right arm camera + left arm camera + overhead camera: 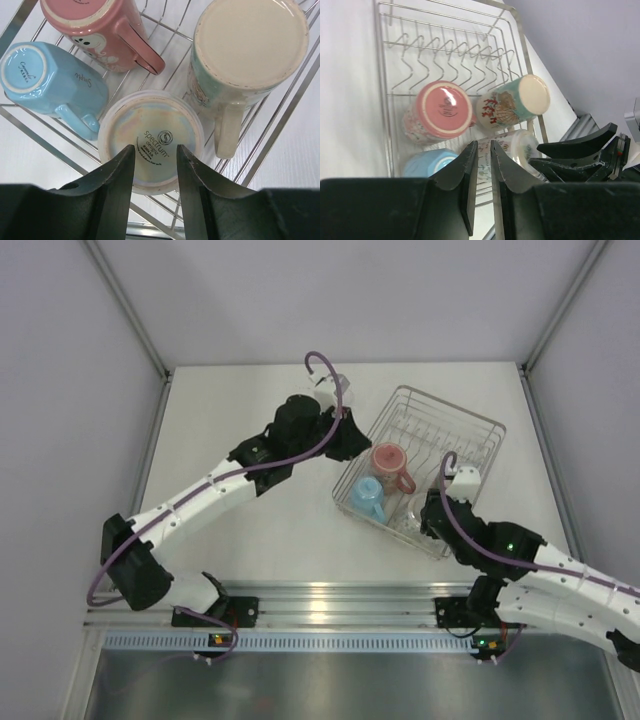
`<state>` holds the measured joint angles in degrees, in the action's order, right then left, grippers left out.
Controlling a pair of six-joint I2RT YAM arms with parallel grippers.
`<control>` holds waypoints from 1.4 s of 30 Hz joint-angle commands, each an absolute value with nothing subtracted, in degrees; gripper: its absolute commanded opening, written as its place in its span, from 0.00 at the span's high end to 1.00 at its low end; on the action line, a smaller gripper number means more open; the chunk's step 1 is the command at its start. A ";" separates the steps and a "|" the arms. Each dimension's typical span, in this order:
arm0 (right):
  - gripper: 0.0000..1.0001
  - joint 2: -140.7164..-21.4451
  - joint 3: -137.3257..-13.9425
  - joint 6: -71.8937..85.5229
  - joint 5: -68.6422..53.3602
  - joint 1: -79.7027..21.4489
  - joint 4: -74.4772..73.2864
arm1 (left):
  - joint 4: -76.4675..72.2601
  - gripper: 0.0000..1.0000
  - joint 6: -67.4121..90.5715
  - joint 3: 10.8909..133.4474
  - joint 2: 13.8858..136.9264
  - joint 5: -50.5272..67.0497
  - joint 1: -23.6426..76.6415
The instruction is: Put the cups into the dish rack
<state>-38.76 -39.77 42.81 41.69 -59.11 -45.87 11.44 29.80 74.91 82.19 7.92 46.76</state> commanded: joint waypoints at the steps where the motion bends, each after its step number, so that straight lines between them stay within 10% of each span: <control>1: 0.60 -41.04 -40.08 41.05 41.75 -59.85 -41.23 | 11.87 0.78 29.09 72.60 79.02 6.07 45.09; 31: 0.62 -49.48 -38.85 25.93 40.96 -54.41 -31.03 | 12.13 0.77 29.44 67.94 71.90 5.19 40.61; 42: 0.59 -46.05 -46.84 24.52 35.95 -54.05 -32.69 | 12.39 0.50 29.09 68.64 70.05 3.52 40.52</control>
<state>-47.16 -41.89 25.87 37.47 -55.00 -31.83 13.56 29.76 67.92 71.92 4.40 40.84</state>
